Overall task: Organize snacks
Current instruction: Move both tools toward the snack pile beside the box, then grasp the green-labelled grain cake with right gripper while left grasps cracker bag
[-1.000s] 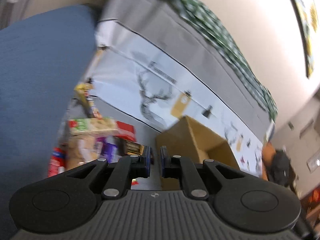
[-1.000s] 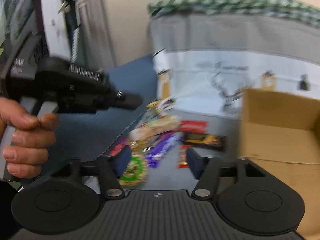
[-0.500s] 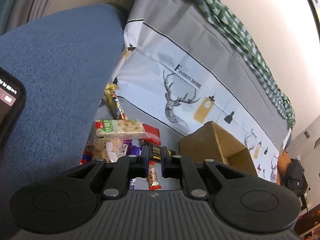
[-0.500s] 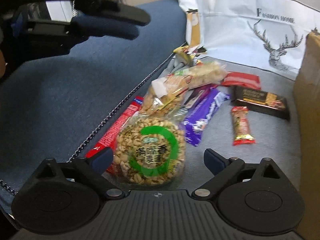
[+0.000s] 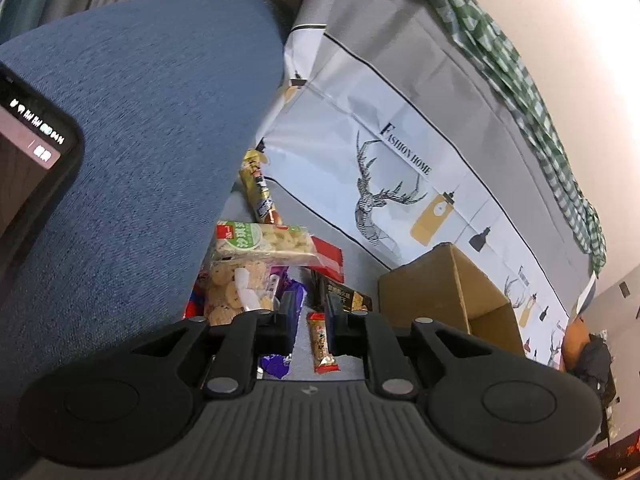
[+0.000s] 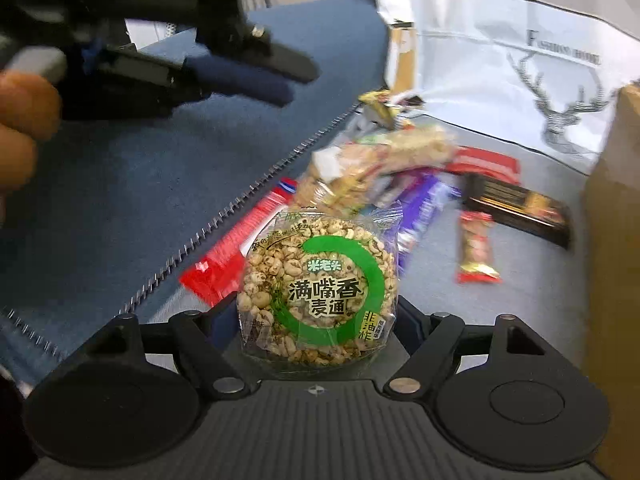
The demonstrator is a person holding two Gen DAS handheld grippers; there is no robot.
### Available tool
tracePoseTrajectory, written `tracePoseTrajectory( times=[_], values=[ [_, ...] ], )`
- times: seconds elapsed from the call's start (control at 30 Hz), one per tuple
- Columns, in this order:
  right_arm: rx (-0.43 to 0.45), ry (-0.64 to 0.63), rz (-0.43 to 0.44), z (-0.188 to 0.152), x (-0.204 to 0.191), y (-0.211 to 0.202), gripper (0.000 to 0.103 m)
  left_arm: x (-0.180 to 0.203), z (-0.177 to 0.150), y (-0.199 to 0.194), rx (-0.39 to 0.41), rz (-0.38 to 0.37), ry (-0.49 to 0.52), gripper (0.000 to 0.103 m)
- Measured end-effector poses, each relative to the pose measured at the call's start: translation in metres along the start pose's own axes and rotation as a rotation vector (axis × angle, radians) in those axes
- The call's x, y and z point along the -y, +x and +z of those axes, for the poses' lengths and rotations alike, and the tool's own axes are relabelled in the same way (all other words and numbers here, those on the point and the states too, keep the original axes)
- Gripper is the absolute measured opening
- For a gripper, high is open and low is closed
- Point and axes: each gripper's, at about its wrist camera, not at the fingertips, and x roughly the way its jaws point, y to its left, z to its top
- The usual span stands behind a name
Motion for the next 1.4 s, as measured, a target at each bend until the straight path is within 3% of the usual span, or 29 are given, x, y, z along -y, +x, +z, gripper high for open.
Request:
tracePoseTrajectory(
  times=[0.07, 0.13, 0.3, 0.43, 0.8, 1.13, 1.17, 1.23, 1.3, 1.4],
  values=[
    [-0.050, 0.020, -0.024, 0.000, 0.006, -0.019, 0.079, 0.002, 0.000, 0.001, 0.005, 0.014, 0.007, 0.020],
    [-0.081, 0.041, -0.022, 0.000, 0.011, -0.040, 0.079, 0.005, -0.001, 0.005, 0.005, 0.036, 0.016, 0.028],
    [-0.056, 0.011, -0.018, -0.019, 0.008, -0.084, 0.079, 0.022, -0.005, 0.030, -0.005, 0.133, 0.098, 0.048],
    [-0.056, 0.046, -0.047, -0.047, 0.011, -0.073, 0.079, 0.036, -0.012, 0.058, -0.035, 0.219, 0.204, 0.070],
    [-0.130, 0.066, -0.073, -0.058, 0.029, -0.039, 0.080, 0.048, -0.019, 0.093, -0.054, 0.340, 0.300, 0.085],
    [-0.125, 0.030, -0.063, -0.062, 0.028, -0.038, 0.080, 0.053, -0.029, 0.100, -0.060, 0.413, 0.411, 0.081],
    [-0.124, 0.031, -0.063, -0.062, 0.029, -0.038, 0.080, 0.053, -0.030, 0.102, -0.067, 0.431, 0.425, 0.076],
    [-0.123, 0.030, -0.063, -0.062, 0.029, -0.038, 0.080, 0.048, -0.031, 0.106, -0.091, 0.482, 0.437, 0.047],
    [-0.122, 0.027, -0.064, -0.062, 0.029, -0.038, 0.080, 0.040, -0.028, 0.105, -0.101, 0.507, 0.412, 0.038],
    [-0.120, 0.024, -0.065, -0.062, 0.028, -0.038, 0.080, 0.037, -0.023, 0.095, -0.089, 0.449, 0.374, 0.034]
  ],
)
